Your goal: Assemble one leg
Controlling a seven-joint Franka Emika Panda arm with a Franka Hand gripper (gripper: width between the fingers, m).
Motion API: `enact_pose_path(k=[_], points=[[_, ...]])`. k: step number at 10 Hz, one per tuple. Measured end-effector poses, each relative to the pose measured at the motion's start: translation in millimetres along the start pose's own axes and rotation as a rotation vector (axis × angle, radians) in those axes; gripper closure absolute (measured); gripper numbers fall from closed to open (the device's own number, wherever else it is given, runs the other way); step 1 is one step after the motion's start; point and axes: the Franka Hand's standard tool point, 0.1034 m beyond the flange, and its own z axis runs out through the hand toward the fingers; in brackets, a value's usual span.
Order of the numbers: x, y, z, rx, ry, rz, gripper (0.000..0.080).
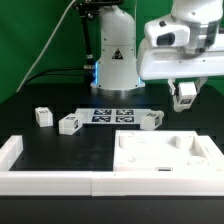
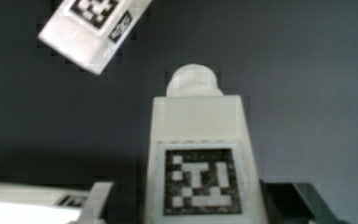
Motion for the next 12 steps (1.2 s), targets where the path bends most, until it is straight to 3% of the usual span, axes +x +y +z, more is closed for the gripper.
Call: enact_pose_path(k=[3, 5, 8, 9, 10, 12], points=[[41.2, 5.2, -31.2, 0.002, 0.298, -0.033, 0.0508], [50.0, 4.6, -33.2, 0.007, 0.453, -0.041, 0.0508], [47.7, 5.7, -28.8, 0.006, 0.440, -0.040, 0.0508], [58.2, 13.1, -29.3, -0.011, 0.446, -0.107, 0.0508], [79.0, 24.4, -35.3, -0.022, 0.446, -0.150, 0.0508], [109.2, 37.5, -44.4, -0.025, 0.417, -0.189, 0.0508]])
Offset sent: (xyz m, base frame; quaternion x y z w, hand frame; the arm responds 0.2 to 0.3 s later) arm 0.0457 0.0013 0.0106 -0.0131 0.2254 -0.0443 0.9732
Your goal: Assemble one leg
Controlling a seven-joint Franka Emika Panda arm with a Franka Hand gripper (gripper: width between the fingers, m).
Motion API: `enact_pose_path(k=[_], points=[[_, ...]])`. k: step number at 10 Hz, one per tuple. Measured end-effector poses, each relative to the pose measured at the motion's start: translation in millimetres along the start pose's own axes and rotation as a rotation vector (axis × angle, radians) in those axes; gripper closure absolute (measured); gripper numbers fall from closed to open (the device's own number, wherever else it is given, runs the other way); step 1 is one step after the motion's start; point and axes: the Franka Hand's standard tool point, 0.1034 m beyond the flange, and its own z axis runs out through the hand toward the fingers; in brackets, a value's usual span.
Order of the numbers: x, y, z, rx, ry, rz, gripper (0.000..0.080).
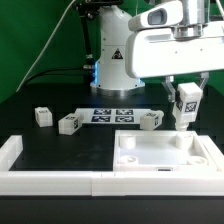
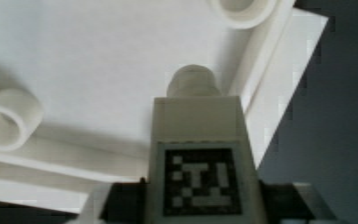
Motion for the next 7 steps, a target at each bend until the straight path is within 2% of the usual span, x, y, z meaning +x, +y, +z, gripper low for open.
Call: enact_pose_path(k=[1, 2, 5, 7], points=[[11.2, 4.8, 3.0, 0.004, -0.012, -0.014, 0.0508], [20.9, 2.3, 4.2, 0.008, -0.011, -0.017, 0.0508], [27.1, -4.9, 10.2, 0.010, 0.026, -0.003, 0.0508], [27.8, -3.5, 9.9, 0.008, 0.033, -0.005, 0.0508]])
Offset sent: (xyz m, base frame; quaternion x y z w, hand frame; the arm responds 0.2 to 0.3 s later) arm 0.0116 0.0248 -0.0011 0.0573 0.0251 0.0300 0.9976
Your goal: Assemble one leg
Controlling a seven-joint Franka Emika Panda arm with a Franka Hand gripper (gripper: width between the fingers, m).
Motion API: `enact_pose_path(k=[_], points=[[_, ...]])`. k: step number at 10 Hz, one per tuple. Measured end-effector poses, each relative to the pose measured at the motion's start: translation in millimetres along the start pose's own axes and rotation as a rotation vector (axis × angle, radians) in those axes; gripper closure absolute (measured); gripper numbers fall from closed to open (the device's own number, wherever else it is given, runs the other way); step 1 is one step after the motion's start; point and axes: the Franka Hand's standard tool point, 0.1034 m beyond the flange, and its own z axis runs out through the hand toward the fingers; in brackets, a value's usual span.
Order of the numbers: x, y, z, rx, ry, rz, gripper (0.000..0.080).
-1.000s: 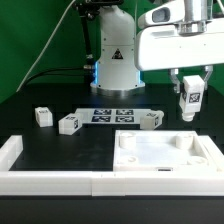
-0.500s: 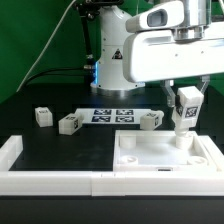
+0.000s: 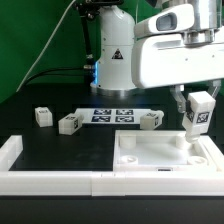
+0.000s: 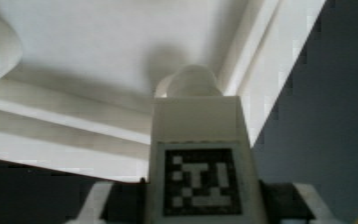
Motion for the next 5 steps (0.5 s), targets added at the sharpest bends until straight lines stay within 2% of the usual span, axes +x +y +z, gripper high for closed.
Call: enact_pose_path(k=[1, 2, 3, 5], points=[[4.5, 3.3, -0.7, -0.018, 0.080, -0.007, 0.0508], [-1.6, 1.7, 2.3, -0.013, 0.056, -0.007, 0.0508], [-0.1, 2.8, 1.4, -0.016, 0.063, -0.009, 0.0508], [0.3, 11.4, 3.3, -0.034, 0.122, -0.010, 0.0508]])
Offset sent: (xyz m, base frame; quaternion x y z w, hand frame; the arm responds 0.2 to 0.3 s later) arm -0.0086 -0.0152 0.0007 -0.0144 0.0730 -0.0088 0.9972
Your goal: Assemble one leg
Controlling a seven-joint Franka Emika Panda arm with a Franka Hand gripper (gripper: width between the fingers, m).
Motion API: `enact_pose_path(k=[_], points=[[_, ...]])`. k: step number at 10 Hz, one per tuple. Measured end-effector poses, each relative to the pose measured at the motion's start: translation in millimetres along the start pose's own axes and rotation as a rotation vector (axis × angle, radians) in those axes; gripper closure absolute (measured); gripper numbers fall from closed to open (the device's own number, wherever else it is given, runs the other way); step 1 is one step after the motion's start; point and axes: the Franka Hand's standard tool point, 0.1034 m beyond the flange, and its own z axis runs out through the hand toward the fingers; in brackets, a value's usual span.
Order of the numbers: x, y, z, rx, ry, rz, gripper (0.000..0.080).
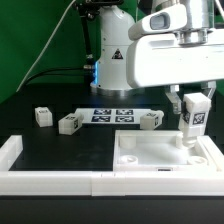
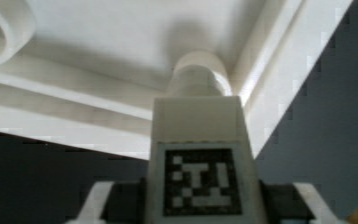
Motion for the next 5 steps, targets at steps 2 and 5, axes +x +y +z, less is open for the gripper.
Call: enact_pose_path(k=[2, 5], points=[[5.0, 0.0, 3.5, -0.002, 0.017, 0.000, 0.0508], [7.2, -5.2, 12.4, -0.007, 0.057, -0.002, 0.0508]])
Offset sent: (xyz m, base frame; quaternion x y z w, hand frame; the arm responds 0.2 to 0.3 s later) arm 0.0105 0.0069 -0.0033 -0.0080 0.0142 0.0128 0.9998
